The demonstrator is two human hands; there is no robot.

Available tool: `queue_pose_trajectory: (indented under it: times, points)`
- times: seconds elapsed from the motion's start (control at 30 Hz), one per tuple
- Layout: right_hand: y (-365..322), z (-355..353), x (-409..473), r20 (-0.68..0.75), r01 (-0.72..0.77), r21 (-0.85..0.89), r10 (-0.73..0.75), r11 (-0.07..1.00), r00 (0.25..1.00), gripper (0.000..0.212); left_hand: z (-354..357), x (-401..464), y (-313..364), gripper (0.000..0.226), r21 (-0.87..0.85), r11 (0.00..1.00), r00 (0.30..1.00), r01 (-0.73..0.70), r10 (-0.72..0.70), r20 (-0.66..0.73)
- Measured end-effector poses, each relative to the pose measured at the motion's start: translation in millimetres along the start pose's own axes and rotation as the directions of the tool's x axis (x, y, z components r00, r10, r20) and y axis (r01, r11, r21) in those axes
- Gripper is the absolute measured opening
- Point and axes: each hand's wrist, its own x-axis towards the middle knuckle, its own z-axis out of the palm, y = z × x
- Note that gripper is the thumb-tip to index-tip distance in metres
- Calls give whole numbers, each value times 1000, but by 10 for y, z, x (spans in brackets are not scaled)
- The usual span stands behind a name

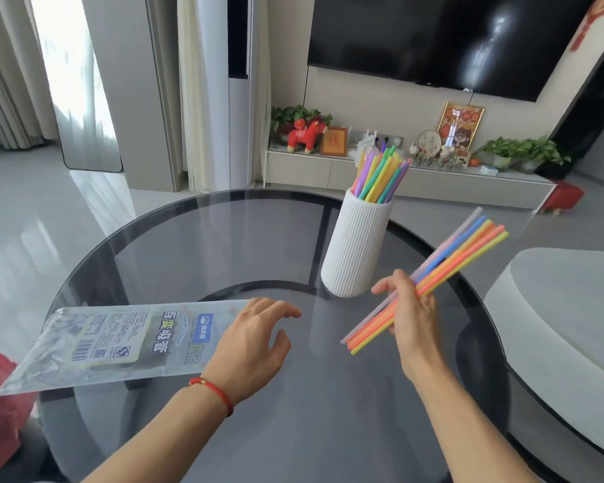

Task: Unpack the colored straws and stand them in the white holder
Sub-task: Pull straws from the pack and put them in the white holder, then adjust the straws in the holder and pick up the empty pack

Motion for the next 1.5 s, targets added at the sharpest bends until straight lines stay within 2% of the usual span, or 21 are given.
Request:
queue_pose_trajectory:
  times: [0.1, 0.23, 0.37, 0.53, 0.63, 0.8, 0.93, 1.07, 1.2, 1.27, 1.33, 1.43, 1.5]
  points:
    - [-219, -127, 194, -15, 39, 194, -36, 980, 999, 42, 4, 20, -29, 32, -6, 1000, 1000, 4, -5, -13]
    - [-878, -250, 557, -157, 252, 265, -216, 931, 964, 40, -21, 29, -35, 39, 5, 1000, 998, -14, 15, -57]
    - [-1418, -263, 824, -239, 431, 149, -391, 890, 889, 38, -44, 61, -30, 45, 63, 996, 994, -66, 70, -79]
    - [-1530, -92, 1033, -219, 472, -132, -490, 872, 844, 39, -86, 91, -55, 46, 53, 996, 992, -78, 83, -98]
    - [-1503, 5, 1050, -177, 484, -211, -520, 849, 836, 37, -97, 77, -71, 48, 49, 996, 990, -71, 76, -116]
    - [-1574, 115, 1107, -130, 431, -344, -496, 835, 858, 46, -124, 72, -64, 48, 33, 998, 987, -52, 56, -152]
    - [-1613, 222, 1061, -86, 308, -524, -409, 794, 908, 40, -129, 73, -53, 47, 30, 999, 987, -43, 47, -152]
    - [-1722, 222, 1052, -88, 274, -416, -338, 867, 937, 38, -135, 64, -45, 48, 21, 999, 987, -43, 46, -151]
    - [-1884, 154, 1067, -95, 338, -345, -391, 876, 916, 32, -133, 70, -44, 48, 12, 1000, 985, -27, 28, -172]
    - [-1937, 134, 1071, -131, 367, -309, -422, 877, 897, 39, -125, 72, -41, 49, 16, 1000, 985, -24, 26, -173]
    - [-1926, 166, 1084, -100, 314, -276, -352, 908, 931, 50, -113, 63, -52, 49, 23, 999, 986, -24, 27, -164]
    - [-1751, 237, 1082, 22, 213, -404, -223, 890, 975, 47, -91, 46, -65, 49, 35, 999, 988, -27, 32, -152]
    - [-1694, 228, 1065, 106, 229, -473, -203, 851, 973, 49, -84, 37, -68, 48, 37, 999, 988, -26, 32, -149]
